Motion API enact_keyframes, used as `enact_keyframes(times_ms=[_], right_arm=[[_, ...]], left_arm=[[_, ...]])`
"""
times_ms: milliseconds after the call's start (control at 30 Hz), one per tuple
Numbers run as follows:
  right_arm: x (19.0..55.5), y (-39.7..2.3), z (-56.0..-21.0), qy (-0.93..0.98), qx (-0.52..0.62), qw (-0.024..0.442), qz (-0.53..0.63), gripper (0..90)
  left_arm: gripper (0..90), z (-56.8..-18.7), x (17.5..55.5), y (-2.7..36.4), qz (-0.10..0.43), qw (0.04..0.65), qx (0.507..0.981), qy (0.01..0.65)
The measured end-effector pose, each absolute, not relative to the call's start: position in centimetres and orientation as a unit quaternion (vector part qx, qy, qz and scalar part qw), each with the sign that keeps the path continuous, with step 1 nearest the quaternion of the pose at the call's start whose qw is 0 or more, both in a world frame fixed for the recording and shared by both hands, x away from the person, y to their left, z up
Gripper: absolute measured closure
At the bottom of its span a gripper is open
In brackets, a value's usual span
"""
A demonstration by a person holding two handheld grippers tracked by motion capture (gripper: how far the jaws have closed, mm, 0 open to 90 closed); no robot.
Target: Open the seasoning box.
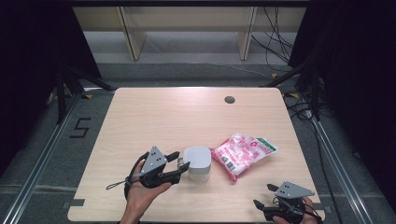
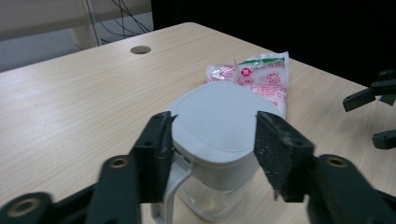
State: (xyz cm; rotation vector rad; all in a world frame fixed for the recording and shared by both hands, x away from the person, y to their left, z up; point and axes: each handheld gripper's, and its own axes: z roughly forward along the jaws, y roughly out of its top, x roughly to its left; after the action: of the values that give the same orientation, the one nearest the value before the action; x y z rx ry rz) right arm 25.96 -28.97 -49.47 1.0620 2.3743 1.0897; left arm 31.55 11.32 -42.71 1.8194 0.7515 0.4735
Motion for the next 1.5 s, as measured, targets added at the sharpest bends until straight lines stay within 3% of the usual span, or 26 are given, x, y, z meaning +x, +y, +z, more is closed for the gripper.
enact_keyframes(times_ms=[133,400,1033,1300,1400,1500], right_arm=[[25.9,-28.9,-49.5,0.833,0.369,0.158,0.382,24.0],[25.9,-29.0,-49.5,0.837,0.358,0.157,0.384,23.9],[25.7,-28.7,-49.4,0.831,0.367,0.165,0.384,22.6],[26.2,-27.6,-48.6,0.803,0.357,0.163,0.449,16.1],[26.7,-26.6,-48.4,0.806,0.349,0.161,0.451,22.8],[27.4,-25.8,-47.9,0.807,0.315,0.175,0.468,34.8]], left_arm=[[68.9,-42.7,31.7,11.0,0.217,0.523,0.768,0.3],[85.7,-43.5,32.3,10.7,0.232,0.519,0.769,0.294],[87.6,-44.4,33.0,11.1,0.227,0.528,0.757,0.31],[87.6,-44.6,33.1,11.5,0.233,0.527,0.755,0.313],[87.6,-44.6,33.1,11.6,0.231,0.526,0.755,0.315],[87.4,-44.8,33.3,11.7,0.231,0.528,0.755,0.312]])
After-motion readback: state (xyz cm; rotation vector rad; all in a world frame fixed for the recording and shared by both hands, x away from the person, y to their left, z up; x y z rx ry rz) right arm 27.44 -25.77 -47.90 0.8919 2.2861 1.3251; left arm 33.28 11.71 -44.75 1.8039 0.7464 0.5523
